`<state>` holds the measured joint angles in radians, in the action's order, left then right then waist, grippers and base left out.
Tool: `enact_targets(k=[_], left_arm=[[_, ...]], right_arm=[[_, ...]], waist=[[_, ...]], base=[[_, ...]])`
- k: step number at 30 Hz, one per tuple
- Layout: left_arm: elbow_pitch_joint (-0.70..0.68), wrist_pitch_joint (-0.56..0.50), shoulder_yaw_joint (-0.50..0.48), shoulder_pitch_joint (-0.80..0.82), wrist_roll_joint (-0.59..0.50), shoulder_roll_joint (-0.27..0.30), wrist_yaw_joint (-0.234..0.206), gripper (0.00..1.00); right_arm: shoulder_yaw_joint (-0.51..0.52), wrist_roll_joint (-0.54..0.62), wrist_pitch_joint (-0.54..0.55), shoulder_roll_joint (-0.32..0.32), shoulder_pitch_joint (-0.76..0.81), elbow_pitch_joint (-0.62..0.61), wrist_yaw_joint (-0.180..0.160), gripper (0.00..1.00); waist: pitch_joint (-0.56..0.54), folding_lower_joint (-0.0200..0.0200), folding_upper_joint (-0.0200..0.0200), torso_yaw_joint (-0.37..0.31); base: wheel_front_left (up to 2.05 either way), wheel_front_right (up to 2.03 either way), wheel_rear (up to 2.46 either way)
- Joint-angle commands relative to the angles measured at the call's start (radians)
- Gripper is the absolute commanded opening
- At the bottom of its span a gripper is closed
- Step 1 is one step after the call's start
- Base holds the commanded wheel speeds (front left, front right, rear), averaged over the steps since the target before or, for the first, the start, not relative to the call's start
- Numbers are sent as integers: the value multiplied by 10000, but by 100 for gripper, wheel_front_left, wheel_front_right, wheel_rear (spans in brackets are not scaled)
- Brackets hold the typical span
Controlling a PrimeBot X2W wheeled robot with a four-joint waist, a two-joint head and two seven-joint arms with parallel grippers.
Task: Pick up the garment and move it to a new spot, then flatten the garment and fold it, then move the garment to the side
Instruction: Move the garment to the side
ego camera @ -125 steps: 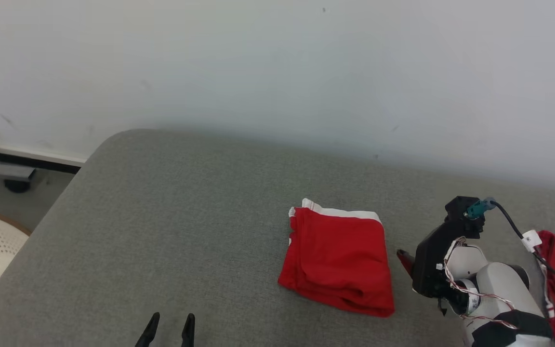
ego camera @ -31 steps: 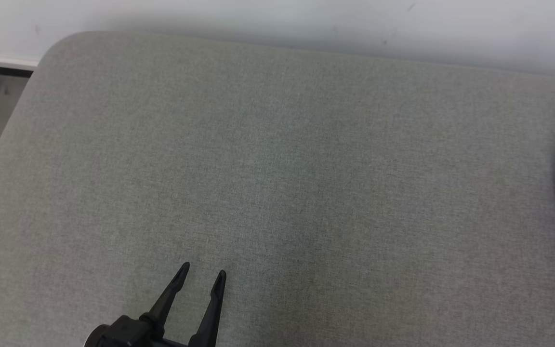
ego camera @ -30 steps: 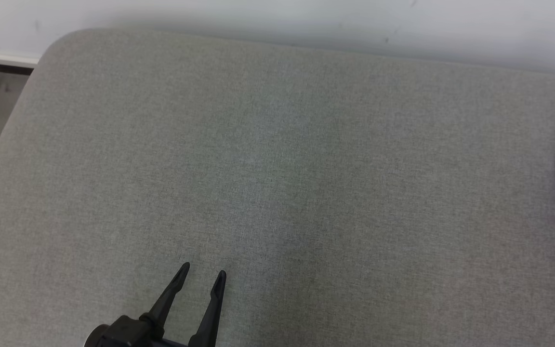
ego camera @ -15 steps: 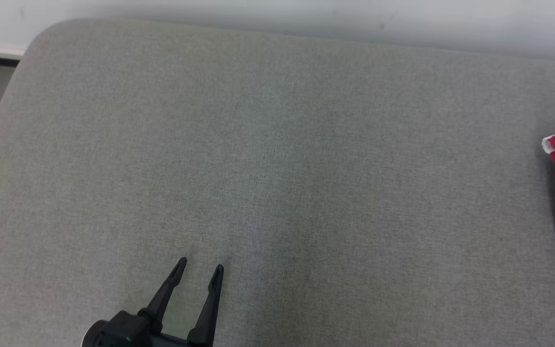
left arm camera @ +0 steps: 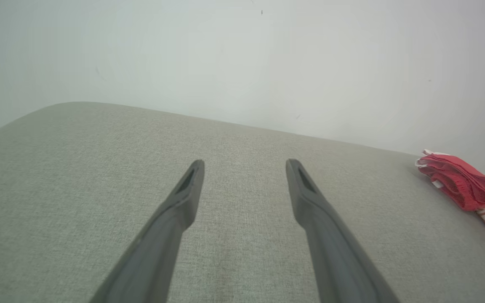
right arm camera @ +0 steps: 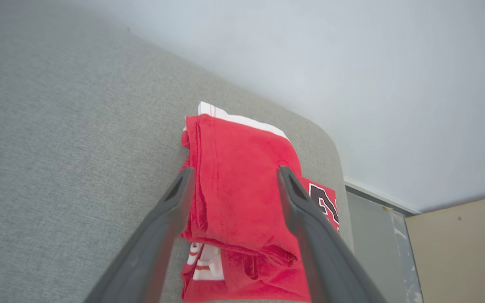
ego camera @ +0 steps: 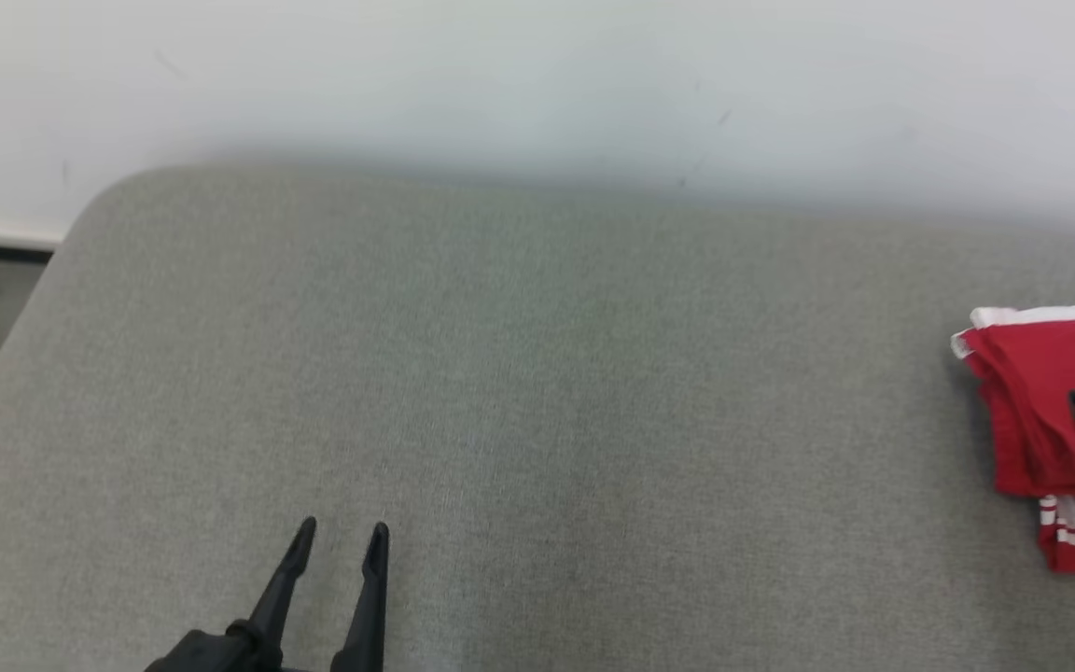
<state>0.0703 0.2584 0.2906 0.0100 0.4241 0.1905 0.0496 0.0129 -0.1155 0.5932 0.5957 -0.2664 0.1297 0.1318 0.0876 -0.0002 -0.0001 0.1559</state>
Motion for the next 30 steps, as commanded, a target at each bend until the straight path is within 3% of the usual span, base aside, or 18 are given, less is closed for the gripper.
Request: enact_targets(k=[1,8,14,21,30], left_arm=[[166,54,37,-193,30,-18,36,100],[892,53,-259,-1,58,-117,-382,100],[1280,68,-370,63,172,-236,-371,100],[1244,84,-756,-28,-173,-280,-174,100],[1066,66,-1593,-634,-623,-822,260,100]], right_arm=[[479,113,-600,-521,573,-228,-28,100],[1608,297,-2682,-2872,2005,-1144,-28,100],[1325,159,-3888,-3960,2600,-1405,-28,100],[1144,-72,-5428,-4743,3124,-1183,-28,100],[1258,29,-6659,-5356,3777,-612,-28,100]], waist=[[-903,2,1,-295],[-1508,2,1,-411],[-1893,2,1,-496],[-2177,2,1,-674],[-2503,2,1,-928]], base=[[0,0,0],[0,0,0],[0,0,0],[0,0,0],[0,0,0]])
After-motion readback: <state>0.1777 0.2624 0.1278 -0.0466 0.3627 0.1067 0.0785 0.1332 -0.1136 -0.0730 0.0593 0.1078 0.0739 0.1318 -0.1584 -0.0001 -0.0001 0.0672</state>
